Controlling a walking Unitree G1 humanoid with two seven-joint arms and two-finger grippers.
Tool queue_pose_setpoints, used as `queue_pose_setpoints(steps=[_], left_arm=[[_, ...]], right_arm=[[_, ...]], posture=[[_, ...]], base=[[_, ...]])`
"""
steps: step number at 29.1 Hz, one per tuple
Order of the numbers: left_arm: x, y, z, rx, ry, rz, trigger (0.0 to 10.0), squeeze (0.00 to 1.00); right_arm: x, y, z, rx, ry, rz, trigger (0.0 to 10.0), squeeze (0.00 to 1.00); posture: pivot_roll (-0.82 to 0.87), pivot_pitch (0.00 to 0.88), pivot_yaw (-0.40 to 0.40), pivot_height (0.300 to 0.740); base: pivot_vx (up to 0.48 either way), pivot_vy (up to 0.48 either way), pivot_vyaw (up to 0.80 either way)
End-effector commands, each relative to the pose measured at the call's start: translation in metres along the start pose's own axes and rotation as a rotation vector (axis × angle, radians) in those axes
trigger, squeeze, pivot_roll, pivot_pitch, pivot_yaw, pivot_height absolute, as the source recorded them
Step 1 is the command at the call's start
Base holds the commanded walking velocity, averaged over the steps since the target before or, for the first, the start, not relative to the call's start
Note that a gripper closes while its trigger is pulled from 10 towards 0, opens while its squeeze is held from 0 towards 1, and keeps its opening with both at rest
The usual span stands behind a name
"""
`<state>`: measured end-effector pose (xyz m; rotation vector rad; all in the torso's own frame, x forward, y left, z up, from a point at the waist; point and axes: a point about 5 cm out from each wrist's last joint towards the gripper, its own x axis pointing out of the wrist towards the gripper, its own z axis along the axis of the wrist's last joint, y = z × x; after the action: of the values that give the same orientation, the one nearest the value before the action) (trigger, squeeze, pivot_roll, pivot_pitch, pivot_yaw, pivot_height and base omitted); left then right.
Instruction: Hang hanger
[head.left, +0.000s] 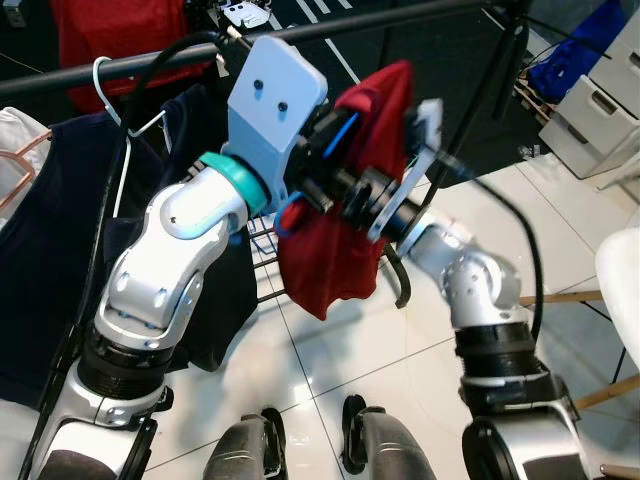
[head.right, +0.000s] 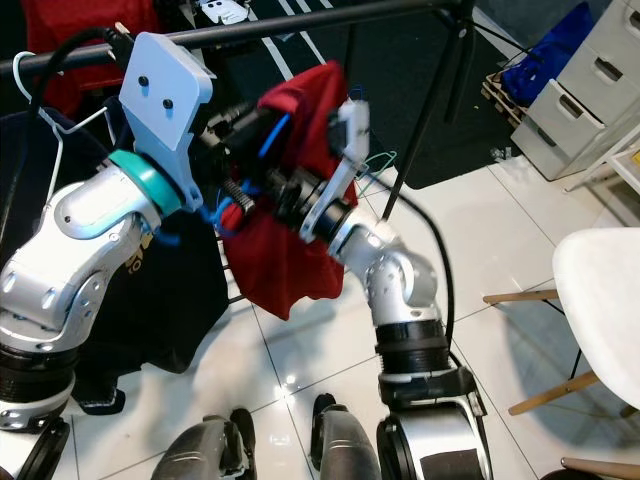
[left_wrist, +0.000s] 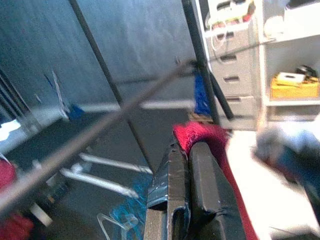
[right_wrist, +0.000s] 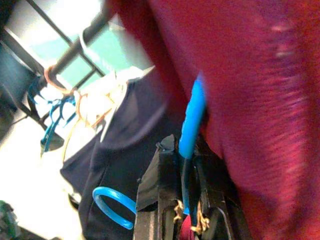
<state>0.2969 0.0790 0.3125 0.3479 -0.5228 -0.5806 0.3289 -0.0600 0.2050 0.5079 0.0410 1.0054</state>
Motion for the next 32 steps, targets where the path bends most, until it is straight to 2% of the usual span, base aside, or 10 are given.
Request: queue_pose_setpoints(steps=[1,11,15,20,21,22,23,30,31,32], left_arm=[[0.003,-0.004,0.008,0.043,-0.060,-0.006,10.0,0.00],[-0.002,-0.021,0.008,0.127,-0.101,-0.132,10.0,0.00],[-0.007,-0.033,0.003,0.283,-0.135,-0.243,10.0,0.00],[-0.002,-0.033,0.000,0.345,-0.144,-0.229,10.0,0.00],[0.001,-0.032,-0.001,0.372,-0.143,-0.208,10.0,0.09],[0.001,-0.032,-0.001,0.372,-0.143,-0.208,10.0,0.09],[0.003,-0.030,-0.003,0.388,-0.133,-0.183,10.0,1.00],[0.007,-0.022,-0.008,0.470,-0.097,-0.115,10.0,1.00],[0.006,-0.018,-0.009,0.493,-0.092,-0.116,10.0,0.00],[0.006,-0.018,-0.009,0.493,-0.092,-0.116,10.0,0.00]], right_arm=[[0.002,0.004,-0.002,-0.002,0.015,0.014,0.0,0.00],[0.004,0.005,0.008,0.046,-0.074,0.024,0.0,0.00],[0.006,0.011,0.012,0.053,-0.078,0.083,0.0,0.00],[0.008,0.016,0.008,0.051,-0.061,0.106,0.0,0.00],[0.008,0.017,0.006,0.053,-0.057,0.109,0.0,0.00],[0.008,0.017,0.006,0.053,-0.057,0.109,0.0,0.00],[0.007,0.017,0.005,0.055,-0.055,0.109,0.0,0.00],[0.008,0.018,0.005,0.058,-0.060,0.110,0.0,0.00],[0.007,0.018,0.005,0.058,-0.063,0.111,0.0,0.00],[0.007,0.018,0.005,0.058,-0.063,0.111,0.0,0.00]], posture=[[-0.14,0.141,0.050,0.740],[-0.13,0.144,0.057,0.740],[-0.12,0.142,0.056,0.740],[-0.12,0.143,0.057,0.740],[-0.12,0.144,0.057,0.740],[-0.12,0.144,0.057,0.740],[-0.12,0.144,0.057,0.740],[-0.12,0.145,0.057,0.740],[-0.12,0.145,0.057,0.740],[-0.12,0.145,0.057,0.740]], base=[[0.000,0.000,0.00],[0.000,0.000,0.00],[0.000,0.000,0.00],[0.000,0.000,0.00],[0.000,0.000,0.00],[0.000,0.000,0.00],[0.000,0.000,0.00],[0.000,0.000,0.00],[0.000,0.000,0.00],[0.000,0.000,0.00]])
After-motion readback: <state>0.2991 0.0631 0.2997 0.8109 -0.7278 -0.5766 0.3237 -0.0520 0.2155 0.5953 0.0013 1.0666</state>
